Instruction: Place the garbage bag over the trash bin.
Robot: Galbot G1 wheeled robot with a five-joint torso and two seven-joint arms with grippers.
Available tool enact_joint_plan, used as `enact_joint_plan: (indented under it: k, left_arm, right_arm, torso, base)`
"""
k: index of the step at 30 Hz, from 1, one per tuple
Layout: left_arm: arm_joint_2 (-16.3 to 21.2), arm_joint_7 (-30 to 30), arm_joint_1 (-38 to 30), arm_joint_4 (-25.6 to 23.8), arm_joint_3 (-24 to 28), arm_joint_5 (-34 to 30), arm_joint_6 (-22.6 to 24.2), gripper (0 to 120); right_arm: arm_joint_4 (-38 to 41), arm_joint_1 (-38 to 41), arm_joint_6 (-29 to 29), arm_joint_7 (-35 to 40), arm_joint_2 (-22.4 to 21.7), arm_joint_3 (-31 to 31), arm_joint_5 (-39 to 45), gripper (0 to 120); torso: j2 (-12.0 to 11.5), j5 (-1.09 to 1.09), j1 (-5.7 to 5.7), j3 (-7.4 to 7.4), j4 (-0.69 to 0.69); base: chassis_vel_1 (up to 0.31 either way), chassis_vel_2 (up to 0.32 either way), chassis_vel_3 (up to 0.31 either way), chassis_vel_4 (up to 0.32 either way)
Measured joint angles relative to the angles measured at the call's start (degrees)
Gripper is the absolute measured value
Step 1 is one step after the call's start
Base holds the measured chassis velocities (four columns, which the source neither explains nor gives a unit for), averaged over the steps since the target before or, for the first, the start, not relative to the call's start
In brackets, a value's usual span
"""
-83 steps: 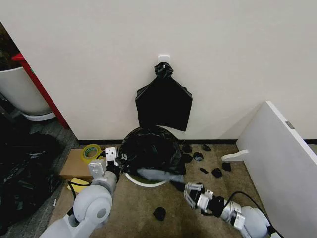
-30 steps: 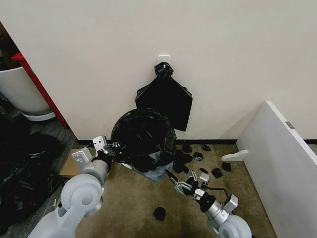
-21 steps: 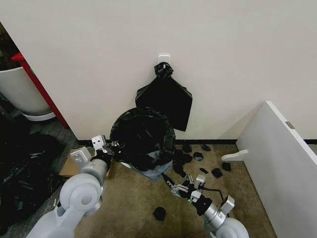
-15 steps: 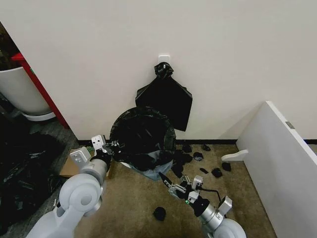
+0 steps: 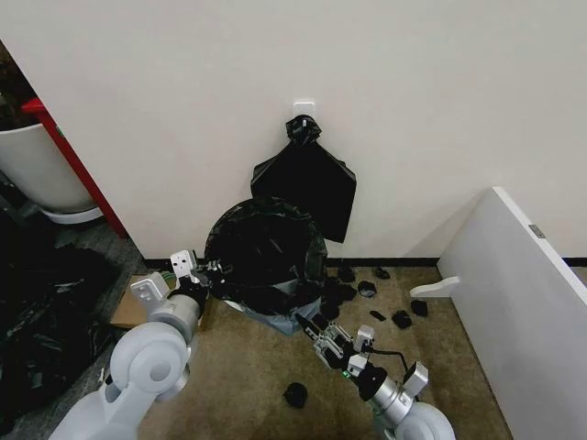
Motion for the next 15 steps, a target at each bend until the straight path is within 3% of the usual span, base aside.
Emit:
enact_joint_plan:
  k: [4, 10, 15]
  left_arm:
    - [-0.14, 0.02, 0.02, -0.22, 0.03, 0.02, -0.04, 1]
    - [-0.24, 0.02, 0.70, -1.70, 0.08, -0.07, 0.02, 1]
    - [-0.45, -0.43, 1.53, -3.51, 0.61, -0.51, 0.90, 1]
  right_arm:
    - [-2.55, 0.81, 1.63, -0.45, 0.61, 0.42, -3.96, 0]
    - [-9.48, 2.99, 8.04, -0.74, 1.69, 2.91, -19.27, 0]
    - [-12.79, 4.05, 13.22, 5.18, 2.90, 3.56, -28.73, 0]
  torso:
    - [0.00, 0.00, 0.00, 0.00, 0.00]
    - [0.00, 0.01, 0.00, 0.00, 0.00]
    - [0.00, 0.01, 0.00, 0.00, 0.00]
  base:
    - [0.000, 0.000, 0.000, 0.000]
    - [0.000, 0.000, 0.000, 0.000]
    - [0.000, 0.000, 0.000, 0.000]
